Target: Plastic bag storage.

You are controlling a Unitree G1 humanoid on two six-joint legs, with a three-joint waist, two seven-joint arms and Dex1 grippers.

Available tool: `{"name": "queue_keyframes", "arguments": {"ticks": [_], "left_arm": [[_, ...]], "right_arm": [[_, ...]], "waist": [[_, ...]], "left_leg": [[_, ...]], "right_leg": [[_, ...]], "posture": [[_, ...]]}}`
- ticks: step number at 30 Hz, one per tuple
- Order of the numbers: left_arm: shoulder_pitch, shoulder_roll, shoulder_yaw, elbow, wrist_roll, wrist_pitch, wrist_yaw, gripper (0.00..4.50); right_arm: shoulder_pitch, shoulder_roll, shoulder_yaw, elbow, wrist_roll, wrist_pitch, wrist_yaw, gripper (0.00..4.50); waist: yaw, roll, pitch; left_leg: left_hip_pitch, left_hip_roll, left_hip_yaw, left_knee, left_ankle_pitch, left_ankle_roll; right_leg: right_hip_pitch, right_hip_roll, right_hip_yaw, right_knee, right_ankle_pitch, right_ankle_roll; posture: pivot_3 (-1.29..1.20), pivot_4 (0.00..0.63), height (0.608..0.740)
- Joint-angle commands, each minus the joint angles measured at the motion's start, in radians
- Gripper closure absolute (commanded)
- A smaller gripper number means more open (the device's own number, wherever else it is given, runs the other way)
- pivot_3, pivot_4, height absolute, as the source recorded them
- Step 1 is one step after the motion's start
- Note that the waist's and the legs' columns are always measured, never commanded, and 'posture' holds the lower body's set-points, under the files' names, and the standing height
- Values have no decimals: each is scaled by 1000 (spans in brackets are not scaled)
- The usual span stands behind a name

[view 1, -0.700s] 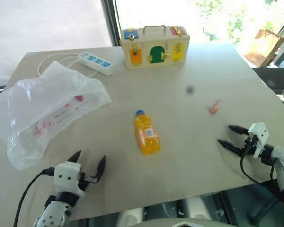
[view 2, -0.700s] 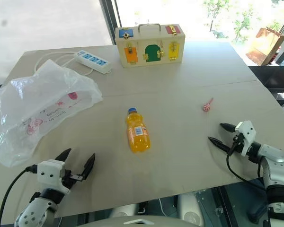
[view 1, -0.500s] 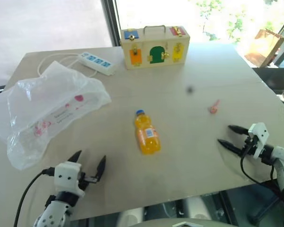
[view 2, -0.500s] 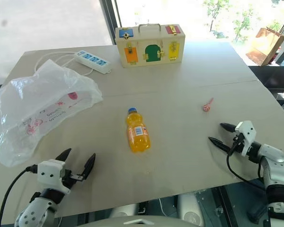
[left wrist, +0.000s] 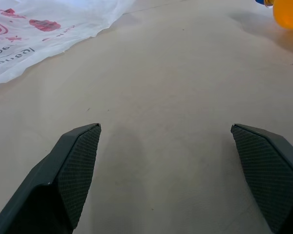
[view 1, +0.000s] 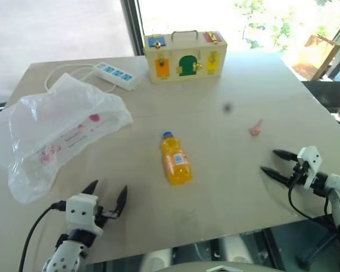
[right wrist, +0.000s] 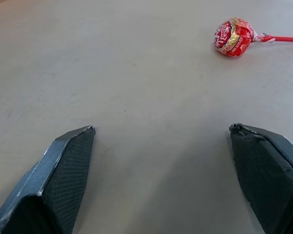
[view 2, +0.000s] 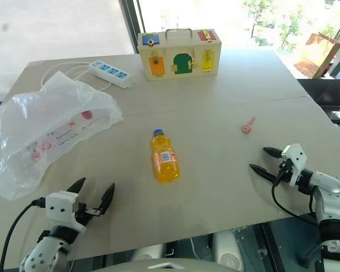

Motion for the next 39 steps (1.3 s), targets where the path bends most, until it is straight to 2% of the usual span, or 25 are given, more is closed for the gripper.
{"name": "queue_keyframes", "arguments": {"ticks": [1, 7, 10, 12, 15, 21, 24, 28, 39], "left_arm": [[9, -3, 9, -20, -2, -20, 5, 2], [10, -28, 10, -32, -10, -23, 25, 2], [2, -86, 33, -60, -11, -28, 95, 2], [5, -122, 51, -76, 35, -21, 164, 2], [29, -163, 51, -109, 118, -31, 235, 2], [134, -288, 26, -270, 241, -61, 355, 2], [113, -331, 99, -324, 286, -22, 447, 2], [44, -321, 181, -332, 267, 54, 489, 2], [-157, -186, 375, -211, 89, 218, 489, 2]], "right_arm": [[-2, -7, 7, 12, -7, 1, 5, 42], [-2, -5, 10, -15, 0, -8, 21, 42], [13, -5, 33, -81, 3, -33, 62, 42], [29, -7, 55, -151, 25, -31, 109, 42], [46, -3, 78, -283, 80, 40, 130, 42], [48, -17, 141, -650, 291, 329, 142, 42], [17, -27, 168, -754, 343, 421, 133, 42], [-24, -25, 188, -789, 354, 469, 125, 42], [-60, -8, 211, -742, 314, 441, 147, 42]], "waist": [[0, 0, 0], [0, 0, 0], [0, 0, 0], [0, 0, 0], [-1, 0, 1], [1, -4, 3], [5, -6, 4], [5, -6, 4], [5, -6, 4]], "left_leg": [[0, 0, 0, 0, 0, 0], [0, 0, 0, 0, 0, 0], [0, 0, 0, 0, 0, 0], [0, 0, 0, 0, 0, 0], [-1, 0, 0, 0, 0, 0], [-2, 0, 0, 0, -1, 1], [-3, 0, -3, 0, -1, 0], [-5, 0, -4, 1, -1, 1], [-13, -3, -13, 4, 0, 1]], "right_leg": [[0, 0, 0, 0, 0, 0], [0, 0, 0, 0, 0, 0], [0, 0, 0, 0, 0, 0], [0, 0, 0, 0, 0, 0], [0, 1, 0, 0, 0, 0], [-1, 0, 0, -1, 0, 0], [-3, -1, -2, -1, 0, 1], [-3, 0, -4, -1, 0, 1], [-5, 0, -12, -2, 0, 1]], "posture": [[0, 150, 739], [0, 150, 739], [0, 150, 739], [0, 150, 739], [0, 150, 739], [0, 150, 739], [0, 150, 739], [0, 150, 739], [0, 150, 739]]}}
